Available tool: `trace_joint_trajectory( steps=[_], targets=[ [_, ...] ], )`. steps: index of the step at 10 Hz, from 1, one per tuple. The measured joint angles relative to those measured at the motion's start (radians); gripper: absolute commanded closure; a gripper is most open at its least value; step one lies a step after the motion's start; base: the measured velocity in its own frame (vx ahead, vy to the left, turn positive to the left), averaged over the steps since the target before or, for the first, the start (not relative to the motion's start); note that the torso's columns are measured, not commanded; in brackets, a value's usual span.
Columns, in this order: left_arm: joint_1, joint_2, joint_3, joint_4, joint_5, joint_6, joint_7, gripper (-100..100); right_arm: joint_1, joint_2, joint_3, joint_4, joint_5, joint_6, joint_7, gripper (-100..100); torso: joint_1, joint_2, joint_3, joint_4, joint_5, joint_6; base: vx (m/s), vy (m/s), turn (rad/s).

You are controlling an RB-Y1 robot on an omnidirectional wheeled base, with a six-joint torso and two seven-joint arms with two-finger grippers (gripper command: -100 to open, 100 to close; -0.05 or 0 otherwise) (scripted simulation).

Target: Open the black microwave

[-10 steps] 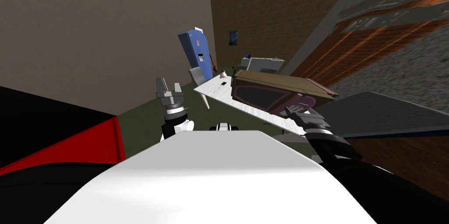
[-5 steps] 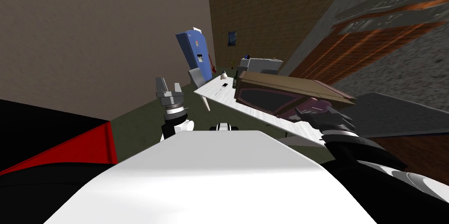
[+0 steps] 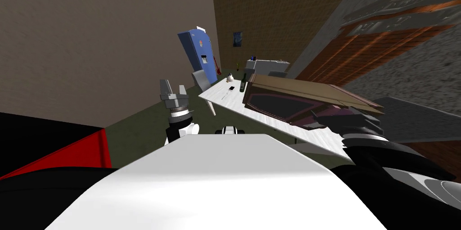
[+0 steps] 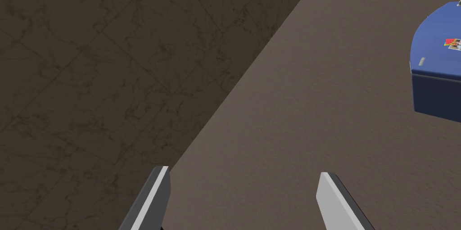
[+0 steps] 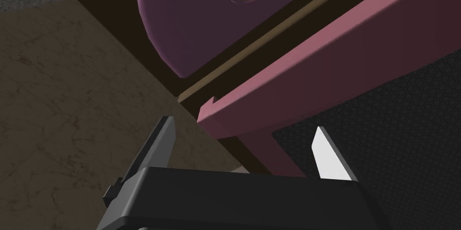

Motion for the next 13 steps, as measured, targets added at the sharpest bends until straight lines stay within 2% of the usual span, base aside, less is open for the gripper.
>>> trace_joint_trajectory(
  steps=[1,3,8,10,11,13],
  targets=[
    [0.000,0.000,0.000,0.000,0.000,0.000,0.000,0,0.002,-0.001,-0.002,-0.001,-0.001,0.001,-0.001,100,0.003,0.001,0.000,0.000,0.000,0.000,0.010,-0.008,-0.006],
    [0.000,0.000,0.000,0.000,0.000,0.000,0.000,0,0.008,-0.002,-0.020,0.005,-0.010,0.013,-0.006,100,0.011,0.000,0.001,-0.002,-0.001,0.003,0.042,0.175,-0.120],
    [0.000,0.000,0.000,0.000,0.000,0.000,0.000,0,0.043,0.042,-0.056,0.045,-0.024,0.052,-0.016,100,0.010,-0.004,-0.003,-0.002,0.002,-0.002,0.016,0.219,-0.109],
    [0.000,0.000,0.000,0.000,0.000,0.000,0.000,0,0.048,0.045,-0.069,0.072,-0.031,0.073,-0.019,100,0.007,-0.005,-0.003,-0.002,0.001,-0.003,0.041,0.216,-0.106],
    [0.000,0.000,0.000,0.000,0.000,0.000,0.000,0,0.061,0.055,-0.083,0.077,-0.038,0.079,-0.023,100,0.008,-0.004,-0.002,-0.002,0.001,-0.002,0.008,0.207,-0.120],
    [0.000,0.000,0.000,0.000,0.000,0.000,0.000,0,0.072,0.063,-0.087,0.082,-0.044,0.099,-0.026,100,0.003,0.000,-0.001,0.000,0.003,-0.003,0.024,0.125,-0.078]
  ],
)
